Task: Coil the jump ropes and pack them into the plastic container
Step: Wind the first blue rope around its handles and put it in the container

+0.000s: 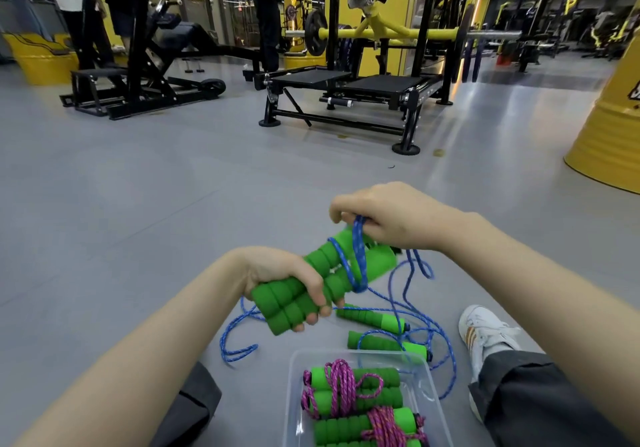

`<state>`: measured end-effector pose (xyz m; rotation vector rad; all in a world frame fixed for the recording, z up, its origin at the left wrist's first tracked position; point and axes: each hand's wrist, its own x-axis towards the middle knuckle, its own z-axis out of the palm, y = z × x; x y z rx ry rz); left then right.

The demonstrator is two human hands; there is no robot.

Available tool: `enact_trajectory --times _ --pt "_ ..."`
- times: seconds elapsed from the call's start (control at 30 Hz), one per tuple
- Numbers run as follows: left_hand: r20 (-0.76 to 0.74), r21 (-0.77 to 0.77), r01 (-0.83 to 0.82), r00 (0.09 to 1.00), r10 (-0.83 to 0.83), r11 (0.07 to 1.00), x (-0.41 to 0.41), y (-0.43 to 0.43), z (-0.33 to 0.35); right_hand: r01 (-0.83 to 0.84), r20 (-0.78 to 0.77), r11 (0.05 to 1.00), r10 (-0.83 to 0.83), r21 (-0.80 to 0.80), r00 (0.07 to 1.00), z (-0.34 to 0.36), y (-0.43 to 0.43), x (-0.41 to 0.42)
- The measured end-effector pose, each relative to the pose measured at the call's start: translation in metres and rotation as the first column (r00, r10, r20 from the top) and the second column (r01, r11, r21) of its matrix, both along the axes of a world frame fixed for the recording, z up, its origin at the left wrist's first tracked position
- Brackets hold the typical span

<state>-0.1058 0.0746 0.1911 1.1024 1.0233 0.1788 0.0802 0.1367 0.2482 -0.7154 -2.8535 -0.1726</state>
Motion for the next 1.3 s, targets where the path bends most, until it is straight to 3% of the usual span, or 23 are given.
enact_trajectory --times 0.07,0.13,0.23,0.27,0.37,0.4,0.47,0.53,0.6,0.73,0.87,1.03,1.1,1.17,1.23,1.3 --pt "0.019 -0.052 0.183 0.983 -0.182 0.982 0.01 -0.002 0.0 -0.053 -0.081 0.993 0.044 -0.106 0.996 -0.007 0.001 0.002" --pt "0.103 -0.095 0.325 0.943 -0.315 0.941 0.017 -0.005 -0.001 -0.069 -0.154 0.945 0.02 -0.32 0.988 -0.009 0.007 0.004" --pt "0.251 -0.08 0.417 0.888 -0.386 0.906 0.024 -0.007 0.002 0.023 -0.119 0.809 -0.114 -0.588 0.986 -0.02 0.021 0.015" --pt "0.308 -0.062 0.407 0.876 -0.371 0.911 0.025 -0.007 0.003 0.082 -0.074 0.793 -0.158 -0.603 0.985 -0.029 0.023 0.02" --pt "0.427 -0.001 0.284 0.867 -0.256 0.959 0.022 -0.003 0.005 0.18 0.139 0.844 -0.127 -0.505 0.982 -0.052 0.011 0.02" --pt "0.452 0.012 0.225 0.868 -0.206 0.974 0.018 -0.002 0.006 0.244 0.147 0.734 -0.196 -0.634 0.97 -0.054 -0.001 0.009" --pt "0.487 0.004 0.072 0.871 -0.064 0.997 0.007 0.0 0.006 0.225 0.174 0.684 -0.144 -0.694 0.974 -0.046 -0.023 -0.005" --pt "0.485 -0.045 -0.124 0.865 0.131 0.991 -0.005 0.002 0.003 0.134 0.133 0.72 -0.058 -0.681 0.989 -0.036 -0.022 -0.006" --pt "0.441 -0.07 -0.297 0.847 0.297 0.952 -0.013 0.003 -0.002 0.19 0.2 0.723 -0.073 -0.664 0.977 -0.019 -0.017 0.002" --pt "0.3 -0.043 -0.379 0.878 0.374 0.924 -0.015 0.002 -0.006 0.18 0.226 0.852 -0.074 -0.492 0.971 0.011 -0.014 0.008" --pt "0.147 -0.02 -0.278 0.949 0.278 0.96 -0.005 0.004 -0.004 0.103 0.122 0.983 -0.085 -0.152 0.989 0.02 -0.015 0.006" --pt "-0.095 -0.054 0.05 0.994 -0.055 0.997 0.006 -0.001 -0.006 -0.028 -0.025 0.994 0.031 0.105 0.999 0.019 -0.014 0.003" --pt "-0.114 -0.078 0.245 0.961 -0.253 0.966 0.014 -0.004 -0.004 -0.043 -0.068 0.998 0.047 0.053 0.997 0.015 -0.01 0.003" --pt "-0.044 -0.072 0.381 0.922 -0.385 0.922 0.022 -0.007 0.0 -0.032 -0.098 0.996 0.024 -0.081 0.995 0.003 -0.003 0.001" --pt "0.113 -0.051 0.417 0.905 -0.409 0.908 0.024 -0.008 0.004 -0.025 -0.102 0.962 -0.003 -0.272 0.995 -0.004 -0.005 0.005" --pt "0.309 -0.029 0.364 0.889 -0.338 0.931 0.021 -0.007 0.009 0.129 0.036 0.879 -0.126 -0.46 0.991 -0.012 -0.011 0.01"
